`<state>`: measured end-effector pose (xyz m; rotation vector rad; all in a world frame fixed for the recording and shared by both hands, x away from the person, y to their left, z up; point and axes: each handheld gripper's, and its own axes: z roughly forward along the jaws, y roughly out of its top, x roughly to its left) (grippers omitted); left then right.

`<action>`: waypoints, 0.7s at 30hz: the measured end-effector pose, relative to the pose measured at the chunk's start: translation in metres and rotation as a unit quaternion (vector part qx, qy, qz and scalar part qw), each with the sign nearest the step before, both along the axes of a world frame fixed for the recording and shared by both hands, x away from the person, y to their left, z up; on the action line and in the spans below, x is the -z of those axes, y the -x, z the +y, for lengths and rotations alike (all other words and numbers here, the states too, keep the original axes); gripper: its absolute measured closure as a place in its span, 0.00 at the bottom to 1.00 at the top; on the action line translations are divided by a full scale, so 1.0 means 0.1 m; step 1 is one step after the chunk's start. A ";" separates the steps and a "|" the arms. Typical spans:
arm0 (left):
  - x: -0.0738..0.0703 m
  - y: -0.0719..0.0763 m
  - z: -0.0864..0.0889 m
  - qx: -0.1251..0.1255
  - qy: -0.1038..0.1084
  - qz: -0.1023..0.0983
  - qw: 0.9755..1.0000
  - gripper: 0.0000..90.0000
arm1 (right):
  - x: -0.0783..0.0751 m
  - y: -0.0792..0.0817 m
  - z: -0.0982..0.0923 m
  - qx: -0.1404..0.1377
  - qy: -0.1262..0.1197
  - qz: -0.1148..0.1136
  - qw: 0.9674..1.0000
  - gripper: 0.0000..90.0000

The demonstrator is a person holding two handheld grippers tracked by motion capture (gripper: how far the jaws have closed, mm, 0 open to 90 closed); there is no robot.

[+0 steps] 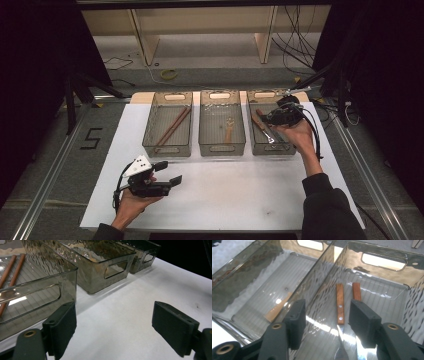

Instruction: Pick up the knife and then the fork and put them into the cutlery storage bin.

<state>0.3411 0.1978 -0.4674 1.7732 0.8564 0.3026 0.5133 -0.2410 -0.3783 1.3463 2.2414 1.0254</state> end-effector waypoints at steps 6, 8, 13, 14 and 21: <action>0.00 0.00 0.00 0.000 0.001 0.001 1.000 0.21 | 0.00 0.08 0.01 -0.001 -0.007 -0.003 1.000 0.48; 0.00 0.00 0.00 0.001 0.000 -0.001 1.000 0.21 | -0.01 0.12 0.02 -0.001 -0.013 -0.006 1.000 0.46; 0.00 0.00 0.00 0.001 0.000 0.000 1.000 0.21 | -0.01 0.25 0.05 -0.011 -0.020 -0.020 1.000 0.43; 0.00 0.00 0.00 0.000 0.001 0.000 1.000 0.21 | -0.01 0.29 0.05 -0.014 -0.022 -0.022 0.999 0.42; 0.00 0.00 0.00 0.000 0.000 0.000 1.000 0.21 | 0.03 0.53 0.11 -0.036 -0.037 -0.036 0.998 0.40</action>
